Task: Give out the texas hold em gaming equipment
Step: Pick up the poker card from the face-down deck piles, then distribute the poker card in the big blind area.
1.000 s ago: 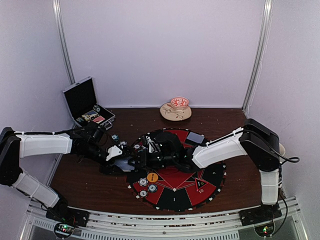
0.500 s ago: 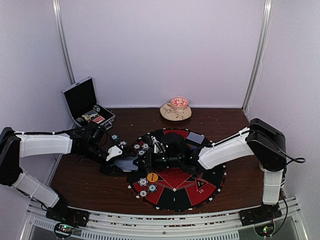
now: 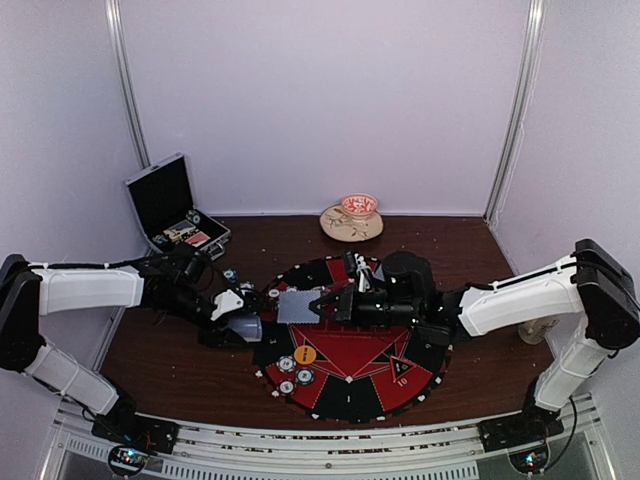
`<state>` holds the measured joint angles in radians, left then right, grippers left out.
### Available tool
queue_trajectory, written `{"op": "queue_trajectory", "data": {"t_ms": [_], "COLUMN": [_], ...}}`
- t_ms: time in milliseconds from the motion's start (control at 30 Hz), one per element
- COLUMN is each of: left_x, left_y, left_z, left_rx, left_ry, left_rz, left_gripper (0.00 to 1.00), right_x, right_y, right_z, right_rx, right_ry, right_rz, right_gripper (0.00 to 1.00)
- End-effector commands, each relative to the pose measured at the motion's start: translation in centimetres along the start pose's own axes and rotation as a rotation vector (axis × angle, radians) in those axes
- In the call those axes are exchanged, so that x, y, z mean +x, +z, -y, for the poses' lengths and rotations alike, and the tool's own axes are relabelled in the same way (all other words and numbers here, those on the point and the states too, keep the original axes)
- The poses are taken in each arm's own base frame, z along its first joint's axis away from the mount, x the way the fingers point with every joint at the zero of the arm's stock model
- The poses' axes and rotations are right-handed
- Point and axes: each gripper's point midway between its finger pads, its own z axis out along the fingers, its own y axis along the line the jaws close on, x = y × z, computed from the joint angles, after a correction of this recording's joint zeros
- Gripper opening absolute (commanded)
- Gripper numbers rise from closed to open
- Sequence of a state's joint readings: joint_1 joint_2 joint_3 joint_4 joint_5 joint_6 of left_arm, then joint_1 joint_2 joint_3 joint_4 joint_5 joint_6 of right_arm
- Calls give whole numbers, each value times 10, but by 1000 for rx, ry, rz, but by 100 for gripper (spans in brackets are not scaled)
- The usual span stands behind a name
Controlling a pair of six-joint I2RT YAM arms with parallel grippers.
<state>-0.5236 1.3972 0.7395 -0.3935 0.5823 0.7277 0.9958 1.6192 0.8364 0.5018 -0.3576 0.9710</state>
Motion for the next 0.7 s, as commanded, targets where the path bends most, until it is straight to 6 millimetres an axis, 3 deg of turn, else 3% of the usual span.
{"op": "queue_trajectory", "data": {"t_ms": [0, 400, 667], "left_x": [0, 27, 29], "left_y": [-9, -38, -40], "left_z": [-9, -24, -26], "left_rx": [-49, -115, -116], "left_ry": [18, -42, -52], "left_rz": [9, 7, 13], "left_gripper": [52, 52, 52], "right_x": [-7, 11, 26], "right_y": [-5, 51, 96], "right_z": [11, 30, 48], "right_rx": [55, 52, 60], "right_ry": [-25, 23, 64], "right_rz": [29, -84, -143], "right_gripper": [0, 0, 0]}}
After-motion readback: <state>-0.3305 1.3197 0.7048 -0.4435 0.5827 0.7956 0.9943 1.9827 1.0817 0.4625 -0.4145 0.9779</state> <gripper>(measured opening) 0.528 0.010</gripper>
